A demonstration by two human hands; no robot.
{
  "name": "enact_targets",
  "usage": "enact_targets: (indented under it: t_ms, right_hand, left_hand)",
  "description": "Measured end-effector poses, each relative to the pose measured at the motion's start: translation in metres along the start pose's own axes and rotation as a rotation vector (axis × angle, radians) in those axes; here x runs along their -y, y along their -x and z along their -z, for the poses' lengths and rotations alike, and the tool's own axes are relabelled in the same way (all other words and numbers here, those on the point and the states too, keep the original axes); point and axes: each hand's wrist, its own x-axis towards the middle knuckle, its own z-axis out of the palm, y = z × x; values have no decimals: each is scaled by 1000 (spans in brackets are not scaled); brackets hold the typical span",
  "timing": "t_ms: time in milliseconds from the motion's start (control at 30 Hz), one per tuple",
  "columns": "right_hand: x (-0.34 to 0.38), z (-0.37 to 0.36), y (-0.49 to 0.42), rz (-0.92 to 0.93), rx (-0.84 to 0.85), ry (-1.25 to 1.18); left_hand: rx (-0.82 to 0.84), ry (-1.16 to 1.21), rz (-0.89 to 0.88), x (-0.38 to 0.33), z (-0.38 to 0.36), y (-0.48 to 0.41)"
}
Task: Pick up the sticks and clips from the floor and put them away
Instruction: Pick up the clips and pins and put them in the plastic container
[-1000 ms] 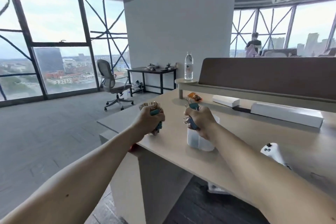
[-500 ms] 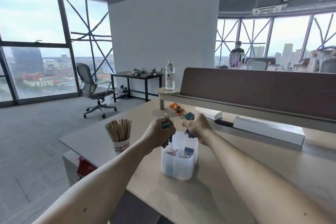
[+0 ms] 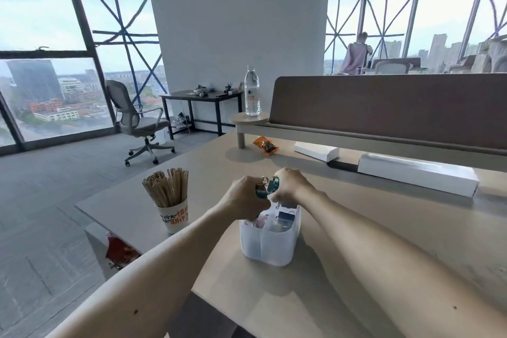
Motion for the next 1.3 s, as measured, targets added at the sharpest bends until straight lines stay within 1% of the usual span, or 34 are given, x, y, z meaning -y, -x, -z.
enact_targets:
  t_ms: [100, 167, 300, 500, 600, 667, 767, 867, 1033, 1167, 1233, 1300]
  right_hand:
    - [1, 3, 0, 36, -5, 60]
    - [0, 2, -2, 61, -19, 83]
    - [0, 8, 0, 99, 15, 112]
    - [2, 20, 11, 140, 114, 100]
    - [2, 22, 13, 146, 127, 56]
    - [2, 23, 16, 146, 143, 36]
    - [1, 25, 21, 139, 138, 16]
    - [0, 26, 27, 155, 122, -17]
    - [-1, 27, 33, 159, 136, -94]
    - [2, 26, 38, 158, 96, -45]
    - [5, 24, 42, 166, 109, -34]
    - [7, 21, 43, 193, 121, 28]
  left_hand:
    - [13, -133, -43, -1, -1, -2]
    - [22, -153, -44, -1, 0, -1]
    - [75, -84, -17, 0, 5, 1]
    - [120, -37, -56, -1, 12, 7]
    - [155, 119, -27, -2, 14, 11]
    - [171, 167, -33, -3, 17, 15]
    - [178, 167, -83, -2, 22, 19]
    - [198, 223, -115, 0, 27, 21]
    - [163, 233, -140, 5, 32, 22]
    - [121, 191, -111, 10, 33, 24]
    - [112, 180, -114, 11, 34, 26]
    - [134, 203, -119, 13, 36, 30]
